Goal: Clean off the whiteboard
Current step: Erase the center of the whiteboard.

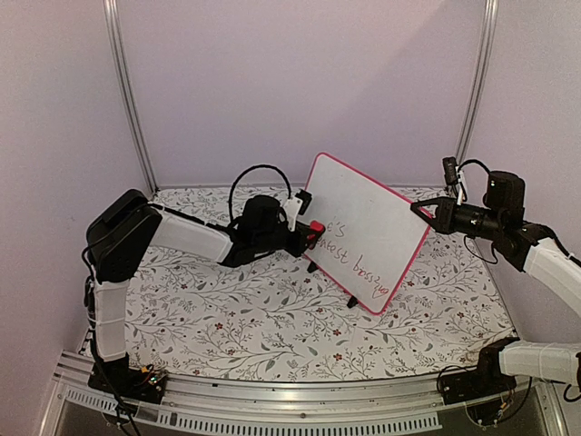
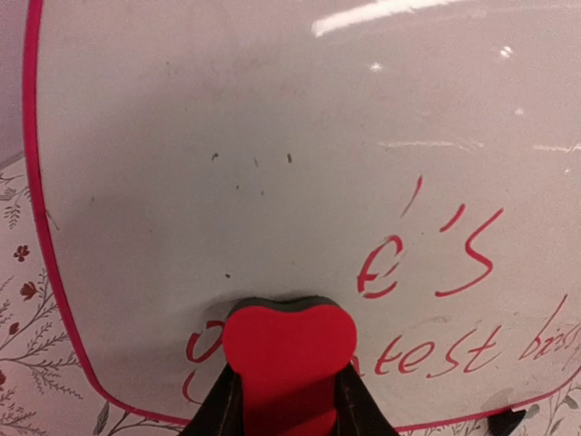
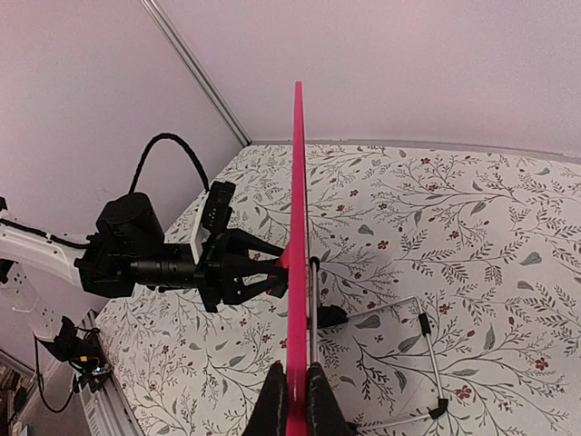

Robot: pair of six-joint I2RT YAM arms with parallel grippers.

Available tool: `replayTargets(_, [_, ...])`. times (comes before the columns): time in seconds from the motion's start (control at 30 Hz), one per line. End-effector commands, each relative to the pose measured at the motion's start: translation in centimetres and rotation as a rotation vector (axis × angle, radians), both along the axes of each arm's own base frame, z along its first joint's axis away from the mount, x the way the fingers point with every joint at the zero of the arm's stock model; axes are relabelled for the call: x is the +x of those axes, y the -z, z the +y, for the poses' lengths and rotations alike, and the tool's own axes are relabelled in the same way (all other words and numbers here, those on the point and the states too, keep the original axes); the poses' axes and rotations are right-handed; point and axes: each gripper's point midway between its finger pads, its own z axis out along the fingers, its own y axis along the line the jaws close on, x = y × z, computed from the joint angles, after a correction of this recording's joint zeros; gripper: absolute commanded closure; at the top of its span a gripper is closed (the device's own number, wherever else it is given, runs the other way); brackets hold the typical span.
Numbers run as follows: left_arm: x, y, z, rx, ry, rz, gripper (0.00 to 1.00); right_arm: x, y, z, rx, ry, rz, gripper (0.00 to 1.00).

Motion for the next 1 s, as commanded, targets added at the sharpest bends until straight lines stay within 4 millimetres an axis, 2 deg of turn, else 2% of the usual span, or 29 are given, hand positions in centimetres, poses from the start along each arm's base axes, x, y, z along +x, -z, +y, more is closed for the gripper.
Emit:
replayTargets(0.0, [-0.2,-4.7,-2.0,-0.07,0.067,-0.084,1.0,-2.0,2.7,1.5,-0.013,-0.108,0.108,1.0])
replayTargets(0.13, [-1.2,-5.0,-2.9,-0.077,0.103,-0.094,1.0,-2.0,2.7,1.5,-0.013,-0.107,0.108,1.0])
replayTargets(0.27, [-1.8,-5.0,-2.9,-0.083,0.113,-0.087,1.0,-2.0,2.6,1.5,-0.012,-0.108,0.107,1.0])
replayTargets(0.47, [-2.8,-1.6,-1.1,-0.051,0.077,-0.032,1.0,-2.2,2.6,1.4,-0.011,-0.105,0.101,1.0])
replayTargets(0.57, [-3.1,-0.9,-0.9,-0.049,0.076,-0.018,1.0,-2.2,2.6,1.5,-0.009,-0.11,0.1,1.0])
replayTargets(0.7, [-3.1,-1.7,-1.5,-0.061,0.089,-0.03,1.0,-2.2,2.6,1.5,-0.009,-0.11,0.102,1.0])
replayTargets(0.97, [-1.9,-4.8,-3.0,-0.089,0.103,-0.082,1.0,-2.3,2.6,1.3,-0.008,-0.104,0.1,1.0])
